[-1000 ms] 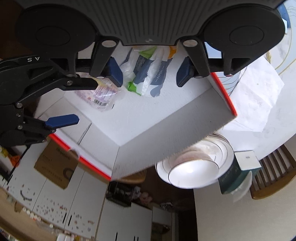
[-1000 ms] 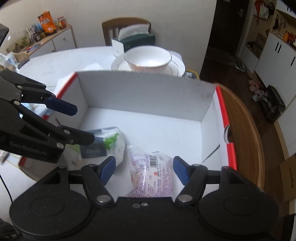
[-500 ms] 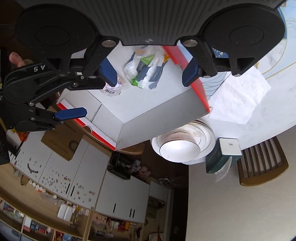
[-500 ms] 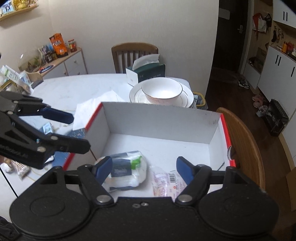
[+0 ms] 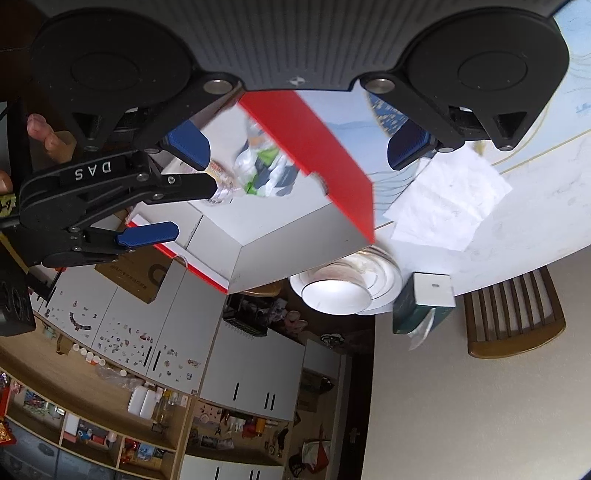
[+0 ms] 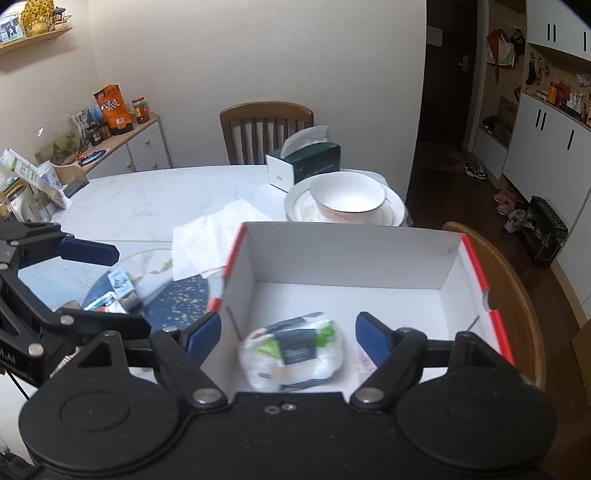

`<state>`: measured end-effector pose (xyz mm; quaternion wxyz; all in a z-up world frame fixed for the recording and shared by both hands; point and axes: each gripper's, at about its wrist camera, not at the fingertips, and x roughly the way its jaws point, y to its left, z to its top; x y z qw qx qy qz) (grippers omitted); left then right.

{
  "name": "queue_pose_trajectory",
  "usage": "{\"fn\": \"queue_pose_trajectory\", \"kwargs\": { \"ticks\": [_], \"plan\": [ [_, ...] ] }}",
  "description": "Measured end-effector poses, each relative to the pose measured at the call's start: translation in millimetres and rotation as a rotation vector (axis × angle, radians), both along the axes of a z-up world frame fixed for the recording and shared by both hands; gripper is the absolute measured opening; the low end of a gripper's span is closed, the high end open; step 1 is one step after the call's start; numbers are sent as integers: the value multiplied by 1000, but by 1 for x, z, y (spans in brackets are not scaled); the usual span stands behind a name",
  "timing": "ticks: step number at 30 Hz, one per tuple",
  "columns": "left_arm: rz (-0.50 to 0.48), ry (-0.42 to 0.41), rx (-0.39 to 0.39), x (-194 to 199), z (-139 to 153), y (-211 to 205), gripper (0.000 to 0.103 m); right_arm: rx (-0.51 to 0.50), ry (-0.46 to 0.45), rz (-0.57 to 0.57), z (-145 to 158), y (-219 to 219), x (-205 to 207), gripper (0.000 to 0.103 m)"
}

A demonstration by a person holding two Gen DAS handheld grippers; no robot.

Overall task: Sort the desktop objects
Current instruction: 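Move both tools back from the box to the item pile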

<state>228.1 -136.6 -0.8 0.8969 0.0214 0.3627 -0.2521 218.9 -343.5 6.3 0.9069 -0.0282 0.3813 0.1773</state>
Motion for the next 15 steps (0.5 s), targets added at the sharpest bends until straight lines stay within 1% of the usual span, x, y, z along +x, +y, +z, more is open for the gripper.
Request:
{"fn": "queue_pose_trajectory", "kwargs": {
  "ticks": [4, 8, 15],
  "plan": [
    [11, -6, -9, -13, 0, 27, 103, 7, 1, -4, 1, 22, -8, 80],
    [34, 3, -35, -25, 2, 56, 103, 17, 0, -5, 2, 45, -16, 80],
    [84, -5, -27, -46, 1, 107, 103, 38, 4, 3, 1, 85, -30, 80]
  ]
}}
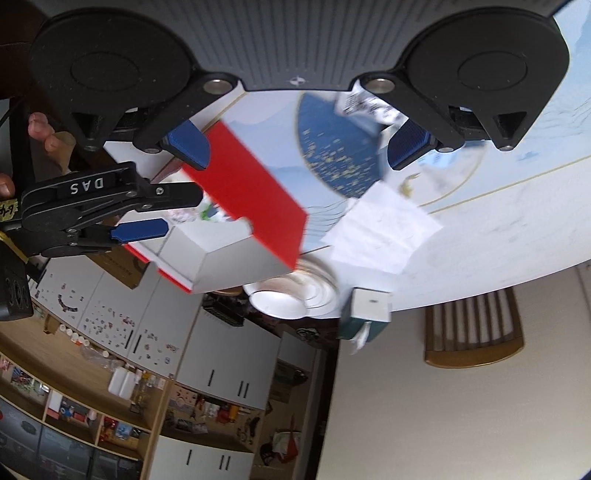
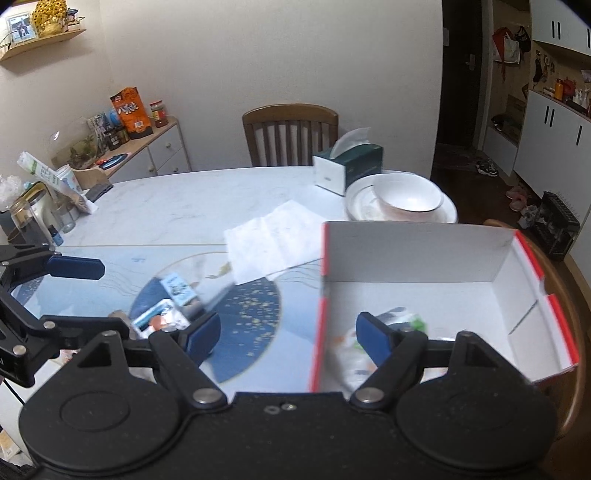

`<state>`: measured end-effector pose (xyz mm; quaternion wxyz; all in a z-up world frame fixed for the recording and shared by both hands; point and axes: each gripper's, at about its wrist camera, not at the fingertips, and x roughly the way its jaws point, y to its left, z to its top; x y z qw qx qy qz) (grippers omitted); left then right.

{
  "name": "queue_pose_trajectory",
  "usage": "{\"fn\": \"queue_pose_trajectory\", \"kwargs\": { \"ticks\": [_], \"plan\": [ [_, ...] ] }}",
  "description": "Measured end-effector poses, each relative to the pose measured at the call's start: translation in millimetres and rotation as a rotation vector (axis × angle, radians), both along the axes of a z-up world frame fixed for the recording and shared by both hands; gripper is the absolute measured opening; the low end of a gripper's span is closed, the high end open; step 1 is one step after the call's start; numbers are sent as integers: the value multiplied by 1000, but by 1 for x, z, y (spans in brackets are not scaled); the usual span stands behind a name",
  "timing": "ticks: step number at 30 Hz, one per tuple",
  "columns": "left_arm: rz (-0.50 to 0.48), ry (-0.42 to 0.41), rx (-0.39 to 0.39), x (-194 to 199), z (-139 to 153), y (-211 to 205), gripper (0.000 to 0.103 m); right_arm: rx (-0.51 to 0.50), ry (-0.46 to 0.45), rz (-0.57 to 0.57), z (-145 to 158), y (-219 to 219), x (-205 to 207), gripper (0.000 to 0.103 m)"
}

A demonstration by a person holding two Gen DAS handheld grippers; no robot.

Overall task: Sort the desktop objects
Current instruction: 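Move both tools back from the box to the item pile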

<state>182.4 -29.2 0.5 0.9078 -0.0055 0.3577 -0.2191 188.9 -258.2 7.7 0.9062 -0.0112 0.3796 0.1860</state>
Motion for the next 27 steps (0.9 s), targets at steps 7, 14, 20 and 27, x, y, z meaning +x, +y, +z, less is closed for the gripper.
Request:
{"fn": "queue_pose_trajectory", "kwargs": {
  "ticks": [7, 14, 20, 27],
  "plan": [
    [42, 18, -5, -15, -8, 51, 103, -3, 20, 19, -7, 41, -10, 80],
    [69, 3, 16, -32, -16, 89, 103, 2, 38, 25, -14, 76, -17, 81],
    [98, 13, 21, -44, -26, 122, 103, -9, 48, 35, -20, 103, -20, 81],
    [152, 60, 56, -54, -48, 159, 103, -9, 74, 55, -29, 129, -21, 81]
  ]
}}
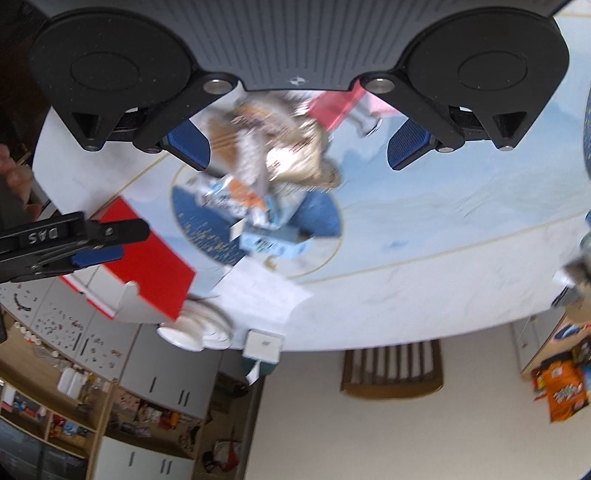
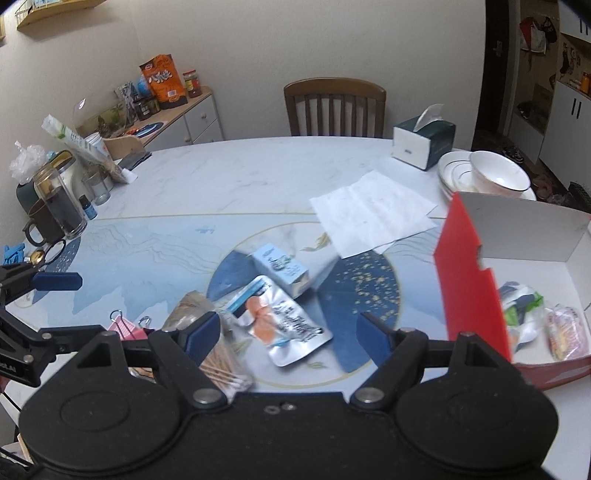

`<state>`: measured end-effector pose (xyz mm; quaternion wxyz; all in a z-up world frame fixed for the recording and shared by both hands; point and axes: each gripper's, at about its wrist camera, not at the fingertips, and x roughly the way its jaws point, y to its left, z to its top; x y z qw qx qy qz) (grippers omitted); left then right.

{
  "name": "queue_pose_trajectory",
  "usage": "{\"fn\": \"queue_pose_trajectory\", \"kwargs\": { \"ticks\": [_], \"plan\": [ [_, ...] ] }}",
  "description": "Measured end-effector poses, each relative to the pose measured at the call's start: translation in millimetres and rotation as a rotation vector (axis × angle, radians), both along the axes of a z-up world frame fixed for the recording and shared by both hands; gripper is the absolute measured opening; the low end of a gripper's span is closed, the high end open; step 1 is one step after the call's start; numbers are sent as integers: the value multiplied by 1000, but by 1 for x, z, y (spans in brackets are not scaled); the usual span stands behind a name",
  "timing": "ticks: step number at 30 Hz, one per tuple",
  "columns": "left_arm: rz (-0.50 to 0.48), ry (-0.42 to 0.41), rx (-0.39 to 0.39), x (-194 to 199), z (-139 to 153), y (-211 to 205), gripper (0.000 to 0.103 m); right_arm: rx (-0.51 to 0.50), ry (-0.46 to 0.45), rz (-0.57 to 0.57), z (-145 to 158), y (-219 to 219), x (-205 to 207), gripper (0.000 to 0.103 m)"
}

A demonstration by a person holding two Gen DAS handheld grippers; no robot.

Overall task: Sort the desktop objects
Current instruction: 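Move both tools back from the box to the item pile, then grasp the pink comb with left tool while right tool grasps cotton swab bag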

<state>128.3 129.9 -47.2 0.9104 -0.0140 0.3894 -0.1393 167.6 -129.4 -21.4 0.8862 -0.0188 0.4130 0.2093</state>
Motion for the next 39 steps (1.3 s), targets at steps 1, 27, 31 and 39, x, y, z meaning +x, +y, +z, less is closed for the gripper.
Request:
{"fn": "queue_pose_trajectory", "kwargs": {
  "ticks": [1, 27, 31, 39],
  "plan": [
    [6, 7, 6, -1, -3, 4, 103, -1, 5, 6, -2, 3, 0, 81],
    [64, 176, 141, 12, -81, 66, 102, -142, 169, 170, -69, 43, 0, 80],
    [73, 182, 185, 16, -88, 66, 102, -164, 175, 182, -76, 47, 3, 80],
    [72, 179, 191, 23, -92, 64, 102, -205, 176, 260, -86, 65, 9, 80]
  ]
}}
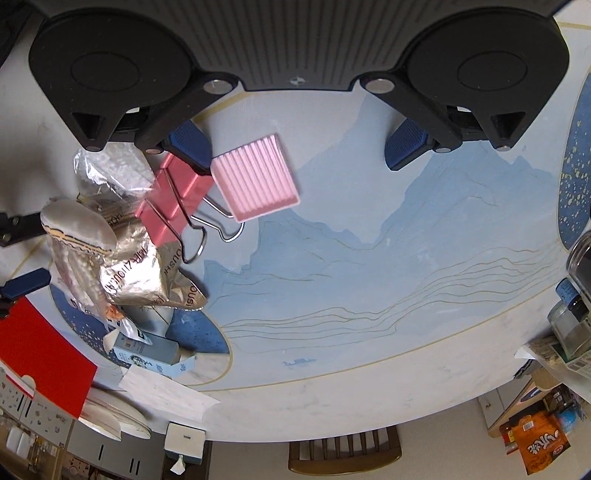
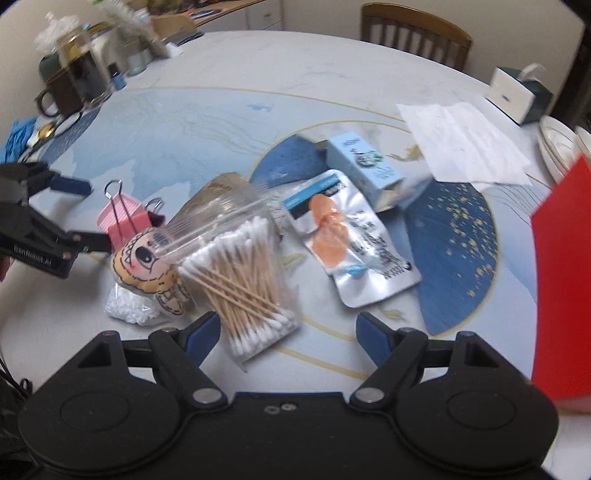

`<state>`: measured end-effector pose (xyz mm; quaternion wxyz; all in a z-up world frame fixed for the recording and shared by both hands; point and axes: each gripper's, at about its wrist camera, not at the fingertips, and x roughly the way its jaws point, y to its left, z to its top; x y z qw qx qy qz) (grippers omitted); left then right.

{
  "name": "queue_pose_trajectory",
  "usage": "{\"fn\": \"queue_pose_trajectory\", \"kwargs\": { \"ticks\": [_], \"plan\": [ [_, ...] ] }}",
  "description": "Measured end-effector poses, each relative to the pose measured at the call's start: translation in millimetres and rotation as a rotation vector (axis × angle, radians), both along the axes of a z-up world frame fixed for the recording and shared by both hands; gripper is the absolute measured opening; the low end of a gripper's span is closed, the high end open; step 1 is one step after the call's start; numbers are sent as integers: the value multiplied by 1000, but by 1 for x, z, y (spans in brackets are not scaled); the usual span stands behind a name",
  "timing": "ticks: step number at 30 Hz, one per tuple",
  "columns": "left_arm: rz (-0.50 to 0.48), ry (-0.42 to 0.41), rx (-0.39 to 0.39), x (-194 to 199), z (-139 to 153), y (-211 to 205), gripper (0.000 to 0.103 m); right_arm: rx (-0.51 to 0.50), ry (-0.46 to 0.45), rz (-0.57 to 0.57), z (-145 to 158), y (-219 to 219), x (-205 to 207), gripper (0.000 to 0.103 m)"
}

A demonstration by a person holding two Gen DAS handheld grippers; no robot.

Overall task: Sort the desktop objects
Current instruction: 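Grasp the pink comb with left tool while right tool grasps cotton swab bag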

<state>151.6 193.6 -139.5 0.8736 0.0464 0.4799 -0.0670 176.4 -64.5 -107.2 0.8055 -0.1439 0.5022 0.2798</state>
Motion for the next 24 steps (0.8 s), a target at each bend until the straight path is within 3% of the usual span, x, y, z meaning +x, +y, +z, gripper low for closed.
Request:
{"fn": "queue_pose_trajectory", "kwargs": {
  "ticks": [4, 13, 17, 19, 22, 24],
  "plan": [
    [2, -2, -1, 4, 1, -1, 98, -6, 2, 10, -4, 6, 5, 80],
    [-6, -22, -9, 4, 6, -5, 73, 12, 17, 60, -3, 18, 4, 78],
    [-14, -31, -13, 5, 8, -8, 56, 23, 19, 61, -3, 20, 5, 76],
    [-14, -33, -15, 5, 9, -9, 55, 26, 21, 60, -3, 20, 5, 73],
    [-17, -36, -18, 5, 9, -8, 54, 27, 33, 55, -4, 20, 5, 54],
    [-17, -39, -21, 5, 9, -7, 48, 29, 32, 52, -4, 20, 5, 51]
  ]
}}
